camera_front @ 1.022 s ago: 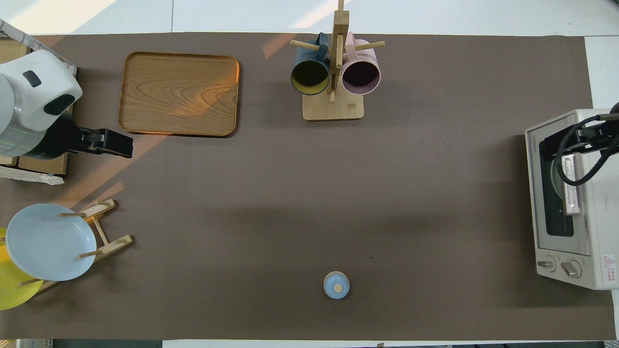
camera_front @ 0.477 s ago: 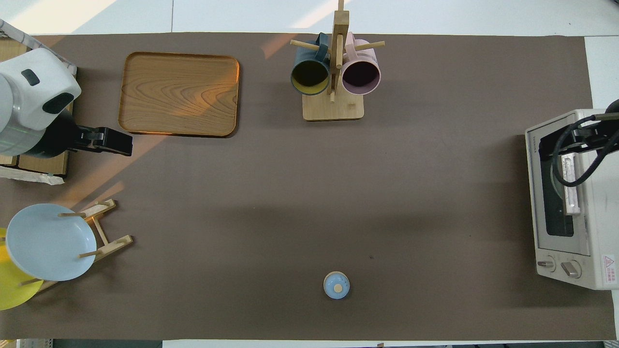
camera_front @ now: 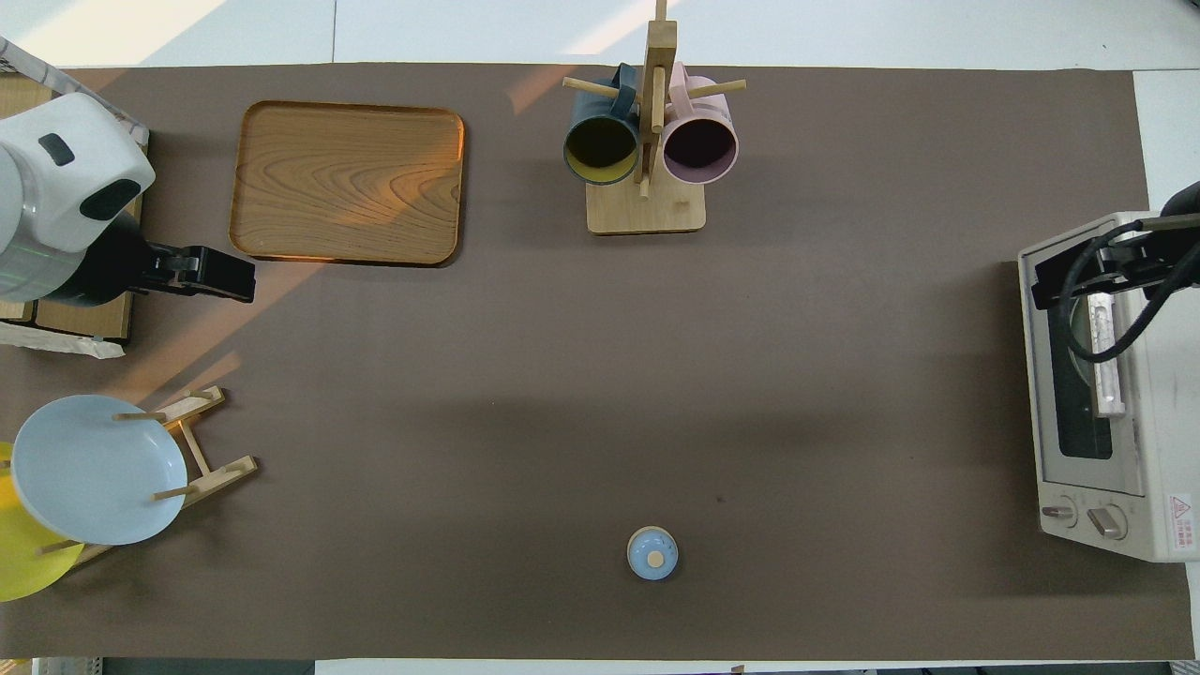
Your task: Put corn in oven
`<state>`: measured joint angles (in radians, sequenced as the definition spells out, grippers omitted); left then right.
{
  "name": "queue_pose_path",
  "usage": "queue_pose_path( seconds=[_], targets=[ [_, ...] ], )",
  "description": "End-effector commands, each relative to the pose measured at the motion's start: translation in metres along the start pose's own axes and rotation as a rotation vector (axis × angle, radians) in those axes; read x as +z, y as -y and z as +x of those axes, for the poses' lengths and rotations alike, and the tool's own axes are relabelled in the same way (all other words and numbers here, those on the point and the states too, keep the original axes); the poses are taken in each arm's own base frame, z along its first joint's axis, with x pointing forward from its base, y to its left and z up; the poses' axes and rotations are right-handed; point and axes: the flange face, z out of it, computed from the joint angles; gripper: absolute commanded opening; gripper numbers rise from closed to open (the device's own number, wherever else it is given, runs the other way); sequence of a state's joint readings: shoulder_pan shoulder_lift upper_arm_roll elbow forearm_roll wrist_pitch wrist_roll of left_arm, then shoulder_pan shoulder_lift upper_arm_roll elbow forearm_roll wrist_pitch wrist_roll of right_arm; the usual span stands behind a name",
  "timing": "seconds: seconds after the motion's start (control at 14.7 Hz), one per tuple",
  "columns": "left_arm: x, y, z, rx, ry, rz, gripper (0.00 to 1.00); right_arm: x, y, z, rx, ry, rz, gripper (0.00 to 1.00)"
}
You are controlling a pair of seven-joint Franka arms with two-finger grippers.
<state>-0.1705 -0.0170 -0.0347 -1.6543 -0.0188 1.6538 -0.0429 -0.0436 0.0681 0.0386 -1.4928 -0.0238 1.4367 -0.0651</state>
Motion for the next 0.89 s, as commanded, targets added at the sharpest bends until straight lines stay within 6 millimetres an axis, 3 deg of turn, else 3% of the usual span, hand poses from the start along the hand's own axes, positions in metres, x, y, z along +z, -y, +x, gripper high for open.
queue_pose_path(
  seconds=[0.0,0.54,0.82],
  targets=[
    [-0.004,0.002,-0.005,-0.008,-0.014,0.005,1.0,-0.004,-0.001,0.001,0.013,-0.001,0.018,1.0],
    [-0.004,0.003,-0.005,-0.007,-0.015,0.005,1.0,0.003,0.007,-0.014,0.122,0.075,0.012,1.0],
    [-0.004,0.003,-0.005,-0.002,-0.014,0.005,1.0,-0.004,0.018,-0.008,0.101,0.024,0.005,1.0]
  ],
)
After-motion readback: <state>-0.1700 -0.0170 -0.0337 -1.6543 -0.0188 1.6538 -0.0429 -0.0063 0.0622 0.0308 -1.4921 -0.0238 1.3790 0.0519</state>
